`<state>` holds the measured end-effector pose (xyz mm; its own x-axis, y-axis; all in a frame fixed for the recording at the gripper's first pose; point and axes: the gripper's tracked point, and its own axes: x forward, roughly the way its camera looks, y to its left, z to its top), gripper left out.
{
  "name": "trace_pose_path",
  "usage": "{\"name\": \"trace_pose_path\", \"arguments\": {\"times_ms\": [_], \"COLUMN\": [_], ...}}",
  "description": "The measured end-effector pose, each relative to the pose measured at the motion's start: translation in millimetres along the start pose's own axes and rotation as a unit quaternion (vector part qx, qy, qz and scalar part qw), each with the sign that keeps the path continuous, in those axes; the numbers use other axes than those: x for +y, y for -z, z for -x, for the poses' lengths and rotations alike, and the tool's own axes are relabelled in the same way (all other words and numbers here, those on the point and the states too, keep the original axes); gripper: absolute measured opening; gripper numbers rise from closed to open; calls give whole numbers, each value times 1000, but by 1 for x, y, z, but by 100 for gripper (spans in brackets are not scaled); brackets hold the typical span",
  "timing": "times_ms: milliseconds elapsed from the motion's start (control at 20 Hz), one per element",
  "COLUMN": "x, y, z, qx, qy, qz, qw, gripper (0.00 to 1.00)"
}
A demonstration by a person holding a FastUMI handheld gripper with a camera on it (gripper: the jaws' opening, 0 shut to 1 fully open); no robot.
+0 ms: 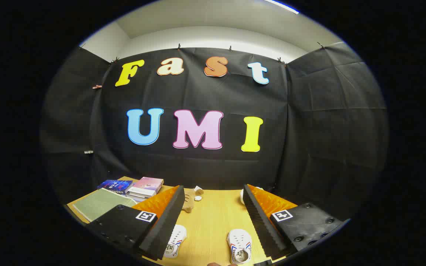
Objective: Open the storage box then place both shoes into the box .Put the left shoe in first, then the right shoe, with the right side of both shoes facing outward in a uniform manner.
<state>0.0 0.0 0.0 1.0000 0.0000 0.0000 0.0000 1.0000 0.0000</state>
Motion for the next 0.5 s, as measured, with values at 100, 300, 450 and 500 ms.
{"name": "trace_pose_path", "arguments": {"times_ms": [100,300,450,500], "x": [1,6,14,17], "y": [1,6,9,10], "z": [-1,-1,0,0], "qx": [4,14,17,18], "qy": [9,16,9,6], "qz": [-2,-3,4,6], "qw": [1000,1000,1000,1000], "gripper": [97,97,97,97]}}
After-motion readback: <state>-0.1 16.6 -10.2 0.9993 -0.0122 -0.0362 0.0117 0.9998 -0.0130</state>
